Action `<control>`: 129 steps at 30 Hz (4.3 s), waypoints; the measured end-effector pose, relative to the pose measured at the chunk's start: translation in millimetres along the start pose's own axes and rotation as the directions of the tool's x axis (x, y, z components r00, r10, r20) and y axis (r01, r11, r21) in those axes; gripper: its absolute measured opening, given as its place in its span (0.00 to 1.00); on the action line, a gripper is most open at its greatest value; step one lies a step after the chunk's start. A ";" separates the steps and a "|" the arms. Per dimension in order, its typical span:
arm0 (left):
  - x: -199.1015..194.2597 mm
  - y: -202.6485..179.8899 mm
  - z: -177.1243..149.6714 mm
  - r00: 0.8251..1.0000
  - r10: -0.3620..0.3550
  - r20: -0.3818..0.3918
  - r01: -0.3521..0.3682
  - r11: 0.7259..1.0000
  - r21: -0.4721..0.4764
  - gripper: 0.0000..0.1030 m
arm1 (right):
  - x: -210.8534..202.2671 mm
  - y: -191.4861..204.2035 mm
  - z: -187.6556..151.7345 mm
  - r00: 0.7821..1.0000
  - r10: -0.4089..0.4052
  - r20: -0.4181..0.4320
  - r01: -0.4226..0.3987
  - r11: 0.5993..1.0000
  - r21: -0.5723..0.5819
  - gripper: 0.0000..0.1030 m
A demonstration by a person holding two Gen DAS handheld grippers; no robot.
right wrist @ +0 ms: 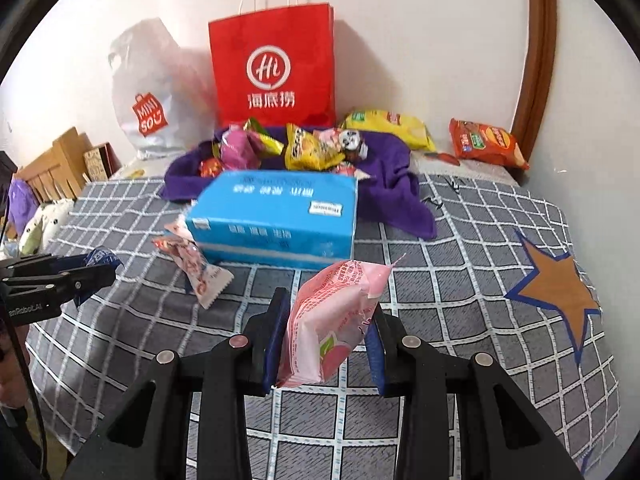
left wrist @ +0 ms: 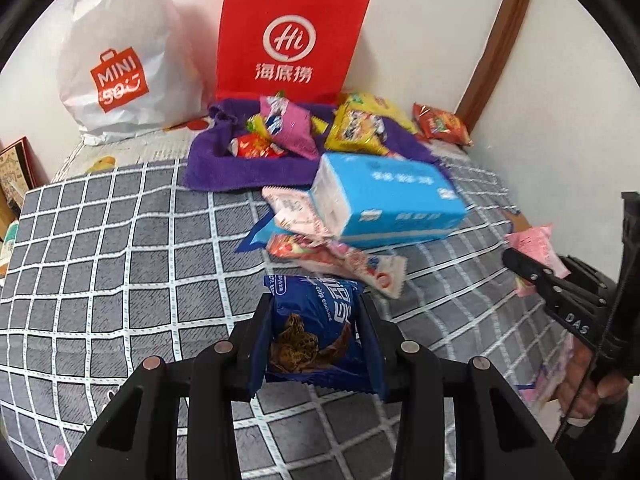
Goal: Organize snacks
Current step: 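Carry the light pink packet with the right gripper while the left carries the blue packet over the towel, then open both grippers to drop the packets onto the purple towel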
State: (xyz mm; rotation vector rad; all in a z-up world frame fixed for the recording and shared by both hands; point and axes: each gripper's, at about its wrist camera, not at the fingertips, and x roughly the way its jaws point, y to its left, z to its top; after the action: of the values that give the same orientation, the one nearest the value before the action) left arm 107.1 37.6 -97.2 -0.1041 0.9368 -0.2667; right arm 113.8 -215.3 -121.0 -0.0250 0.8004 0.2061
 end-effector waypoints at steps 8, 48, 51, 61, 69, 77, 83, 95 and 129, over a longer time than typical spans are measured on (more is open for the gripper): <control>-22.5 -12.9 22.2 0.999 -0.045 0.028 0.045 0.999 0.003 0.37 | -22.7 -2.6 19.8 0.999 0.010 0.047 -0.011 1.000 0.022 0.34; -4.2 -5.3 172.8 0.995 -0.032 0.095 0.032 0.999 -0.001 0.37 | 35.0 -4.5 172.9 0.994 0.031 0.108 -0.027 0.999 -0.037 0.33; 6.2 -1.5 182.1 0.996 -0.028 0.086 0.028 1.000 -0.001 0.37 | 47.6 -4.4 184.0 0.994 0.031 0.106 -0.026 0.999 -0.048 0.33; 41.9 8.7 215.2 0.997 -0.011 0.082 0.011 1.000 -0.001 0.37 | 96.2 -12.4 207.7 0.996 0.031 0.085 -0.027 0.998 -0.051 0.33; 79.4 19.2 215.6 0.999 -0.015 0.041 0.016 1.000 -0.007 0.37 | 138.9 -11.4 198.0 1.000 0.024 0.003 -0.024 0.997 -0.075 0.33; 97.3 36.2 212.9 1.000 -0.003 0.009 0.003 0.999 -0.032 0.37 | 161.1 -11.9 200.4 0.999 0.017 -0.035 -0.020 0.996 -0.086 0.33; 102.5 46.5 213.8 1.000 0.003 0.001 -0.003 0.999 -0.050 0.37 | 183.0 -9.6 192.9 0.995 0.026 -0.092 -0.035 0.995 -0.095 0.33; 113.6 45.6 211.2 0.999 -0.006 -0.031 0.004 0.999 -0.047 0.38 | 199.5 -4.1 182.9 0.986 0.019 -0.165 -0.041 0.991 -0.129 0.34; 146.8 34.6 202.3 0.995 0.008 -0.095 -0.009 1.000 -0.015 0.39 | 182.0 -1.9 188.6 0.991 0.043 -0.129 -0.062 0.987 -0.148 0.53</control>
State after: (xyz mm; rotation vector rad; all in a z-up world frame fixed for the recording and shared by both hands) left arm 359.1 25.6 -99.5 -0.1025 1.0333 -0.2582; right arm 371.3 -166.5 -119.7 -0.1618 0.9096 0.3179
